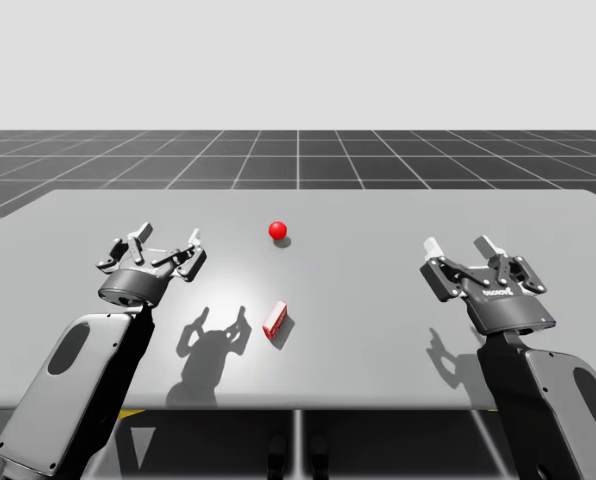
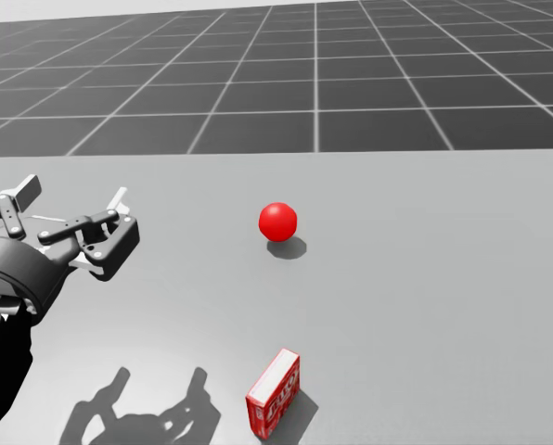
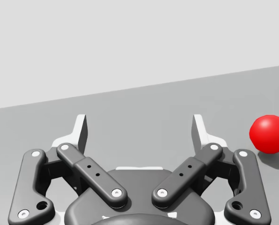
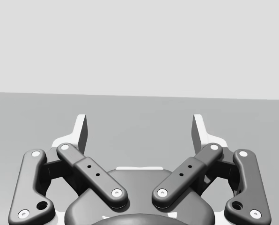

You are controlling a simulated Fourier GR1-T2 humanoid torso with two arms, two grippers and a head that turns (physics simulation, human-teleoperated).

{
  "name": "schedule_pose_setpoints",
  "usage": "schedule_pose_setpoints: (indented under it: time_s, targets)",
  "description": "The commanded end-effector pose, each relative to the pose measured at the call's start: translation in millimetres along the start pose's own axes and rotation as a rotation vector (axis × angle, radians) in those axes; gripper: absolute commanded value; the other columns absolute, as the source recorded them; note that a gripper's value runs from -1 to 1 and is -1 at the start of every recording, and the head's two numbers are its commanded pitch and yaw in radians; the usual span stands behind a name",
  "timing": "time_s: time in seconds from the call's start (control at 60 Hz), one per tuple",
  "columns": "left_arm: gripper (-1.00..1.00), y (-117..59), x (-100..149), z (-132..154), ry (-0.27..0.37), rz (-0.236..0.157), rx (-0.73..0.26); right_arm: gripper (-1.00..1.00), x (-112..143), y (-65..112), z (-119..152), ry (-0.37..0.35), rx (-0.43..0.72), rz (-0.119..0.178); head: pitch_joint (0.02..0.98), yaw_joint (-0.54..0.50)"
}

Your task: Watch the red light. When it turns green, pick up the object.

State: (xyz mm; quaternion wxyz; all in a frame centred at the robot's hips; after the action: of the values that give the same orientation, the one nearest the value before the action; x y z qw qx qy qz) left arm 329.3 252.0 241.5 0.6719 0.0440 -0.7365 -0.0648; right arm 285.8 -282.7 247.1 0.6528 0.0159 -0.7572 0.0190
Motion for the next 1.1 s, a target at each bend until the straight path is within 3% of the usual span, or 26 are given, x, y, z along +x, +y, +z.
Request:
schedule_pose_setpoints:
  time_s: [0.017,1.1]
  targets:
    - [-1.00,0.0,-0.3,-0.2,0.000,0.000,-0.001,-1.00,-0.2,-0.2,0.1,0.000,-0.001,0.002,0.599,0.09]
    - [-1.00,-0.3,-0.7,-0.5,0.005,-0.001,-0.006,-1.00,-0.7,0.8,0.3,0.000,-0.004,0.021,0.611,0.09]
